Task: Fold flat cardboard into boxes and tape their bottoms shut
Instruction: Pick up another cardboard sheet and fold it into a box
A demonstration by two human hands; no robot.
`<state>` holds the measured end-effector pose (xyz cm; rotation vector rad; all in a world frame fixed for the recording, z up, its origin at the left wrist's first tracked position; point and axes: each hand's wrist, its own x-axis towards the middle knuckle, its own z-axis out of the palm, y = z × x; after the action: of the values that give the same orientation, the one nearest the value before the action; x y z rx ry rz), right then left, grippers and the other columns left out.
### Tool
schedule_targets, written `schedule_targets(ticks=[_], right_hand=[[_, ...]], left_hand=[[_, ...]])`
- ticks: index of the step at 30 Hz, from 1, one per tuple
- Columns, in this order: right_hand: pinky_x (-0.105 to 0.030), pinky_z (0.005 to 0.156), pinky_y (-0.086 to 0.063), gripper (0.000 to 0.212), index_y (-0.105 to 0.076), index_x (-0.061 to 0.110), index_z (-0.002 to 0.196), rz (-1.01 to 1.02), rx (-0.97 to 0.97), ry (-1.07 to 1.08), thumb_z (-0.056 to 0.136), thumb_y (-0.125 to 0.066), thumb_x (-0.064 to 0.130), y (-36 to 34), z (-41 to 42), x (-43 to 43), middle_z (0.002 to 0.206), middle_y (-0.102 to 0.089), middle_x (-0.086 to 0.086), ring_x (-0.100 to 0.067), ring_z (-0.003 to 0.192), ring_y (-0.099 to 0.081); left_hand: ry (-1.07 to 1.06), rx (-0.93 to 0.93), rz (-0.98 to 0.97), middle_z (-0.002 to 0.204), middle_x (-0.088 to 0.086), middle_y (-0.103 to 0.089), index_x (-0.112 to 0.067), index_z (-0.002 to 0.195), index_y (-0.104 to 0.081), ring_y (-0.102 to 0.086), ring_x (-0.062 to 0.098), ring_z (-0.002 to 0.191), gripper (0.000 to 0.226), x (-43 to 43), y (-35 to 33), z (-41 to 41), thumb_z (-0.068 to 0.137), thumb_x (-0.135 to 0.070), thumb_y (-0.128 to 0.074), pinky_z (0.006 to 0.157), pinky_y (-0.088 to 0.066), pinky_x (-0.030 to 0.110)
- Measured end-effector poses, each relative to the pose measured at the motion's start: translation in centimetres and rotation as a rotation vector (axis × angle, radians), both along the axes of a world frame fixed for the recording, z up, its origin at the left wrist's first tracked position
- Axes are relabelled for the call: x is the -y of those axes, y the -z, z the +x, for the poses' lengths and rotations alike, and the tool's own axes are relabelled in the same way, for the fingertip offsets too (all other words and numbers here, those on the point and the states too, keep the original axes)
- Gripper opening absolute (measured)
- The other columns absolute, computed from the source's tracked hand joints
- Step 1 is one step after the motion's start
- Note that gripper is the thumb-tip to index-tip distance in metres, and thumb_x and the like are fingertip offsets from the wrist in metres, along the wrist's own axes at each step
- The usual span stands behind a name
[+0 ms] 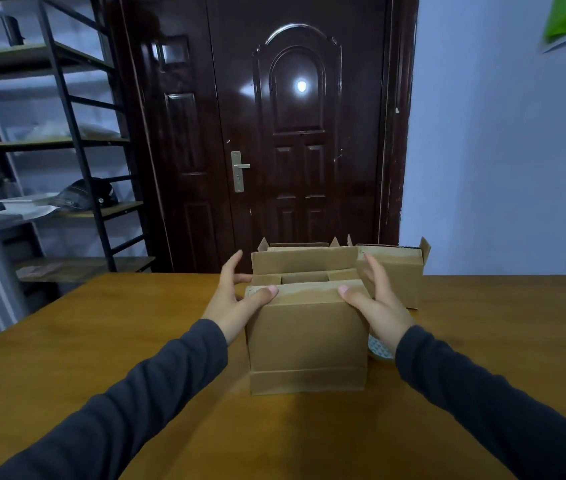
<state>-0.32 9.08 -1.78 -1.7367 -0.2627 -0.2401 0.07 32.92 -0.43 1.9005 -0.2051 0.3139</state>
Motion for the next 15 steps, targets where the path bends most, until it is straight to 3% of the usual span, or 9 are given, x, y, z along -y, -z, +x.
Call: schedule_targets(ticks=[2, 5, 7, 10, 13, 15], right_hand=[[-0.035, 0.110, -0.026, 0.080, -0.009, 0.041, 0.150, -0.023, -0.005, -0.024, 0.091, -0.062, 0.025, -0.8, 0.2, 0.2, 0.155, -0.018, 0.008, -0.016, 0.141, -0.022], [-0.042, 0.111, -0.029, 0.080, -0.016, 0.044, 0.148, -0.106, -0.057, -0.062, 0.088, -0.065, 0.026, -2.0, 0.6, 0.8, 0.155, -0.020, 0.002, -0.022, 0.141, -0.023], [-0.038, 0.104, -0.035, 0.063, -0.032, 0.038, 0.141, -0.149, -0.067, -0.054, 0.088, -0.065, 0.026, -2.4, 0.7, 1.1, 0.146, -0.032, -0.002, -0.022, 0.135, -0.031], [-0.042, 0.102, -0.040, 0.030, -0.053, 0.033, 0.121, -0.235, -0.071, -0.056, 0.091, -0.059, 0.033, -2.2, 0.6, 1.2, 0.137, -0.041, 0.000, -0.022, 0.122, -0.043], [-0.047, 0.104, -0.040, 0.024, -0.054, 0.038, 0.116, -0.252, -0.081, -0.035, 0.092, -0.054, 0.042, -1.6, 0.4, 1.0, 0.134, -0.044, 0.000, -0.021, 0.120, -0.046], [-0.044, 0.104, -0.039, 0.024, -0.053, 0.037, 0.117, -0.211, -0.067, -0.020, 0.094, -0.051, 0.040, -1.3, 0.3, 0.7, 0.135, -0.042, 0.000, -0.020, 0.120, -0.045]], left_hand=[[0.028, -0.023, -0.012, 0.121, -0.007, -0.047, -0.046, 0.145, -0.019, -0.053, 0.009, 0.101, 0.084, 0.0, -0.2, 0.4, 0.079, -0.044, -0.071, 0.076, -0.043, 0.019], [0.036, -0.025, 0.015, 0.119, -0.005, -0.048, -0.049, 0.130, -0.038, -0.050, 0.009, 0.106, 0.066, 0.0, -0.2, 0.9, 0.071, -0.050, -0.068, 0.078, -0.044, 0.023], [0.023, -0.020, 0.038, 0.116, -0.006, -0.050, -0.044, 0.115, -0.049, -0.050, 0.009, 0.104, 0.048, 0.0, 0.0, 0.9, 0.071, -0.053, -0.066, 0.076, -0.043, 0.023], [0.002, -0.001, 0.063, 0.118, -0.004, -0.052, -0.037, 0.105, -0.057, -0.050, 0.013, 0.106, 0.044, 0.1, 0.5, 0.7, 0.068, -0.061, -0.062, 0.077, -0.042, 0.024], [-0.005, 0.014, -0.007, 0.116, -0.005, -0.055, -0.030, 0.105, -0.059, -0.051, 0.009, 0.104, 0.037, 0.4, 0.8, 0.6, 0.077, -0.054, -0.061, 0.074, -0.040, 0.021], [-0.012, 0.012, -0.101, 0.112, -0.006, -0.057, -0.023, 0.107, -0.058, -0.053, 0.011, 0.102, 0.027, 1.0, 1.0, 0.4, 0.087, -0.040, -0.061, 0.071, -0.040, 0.021]])
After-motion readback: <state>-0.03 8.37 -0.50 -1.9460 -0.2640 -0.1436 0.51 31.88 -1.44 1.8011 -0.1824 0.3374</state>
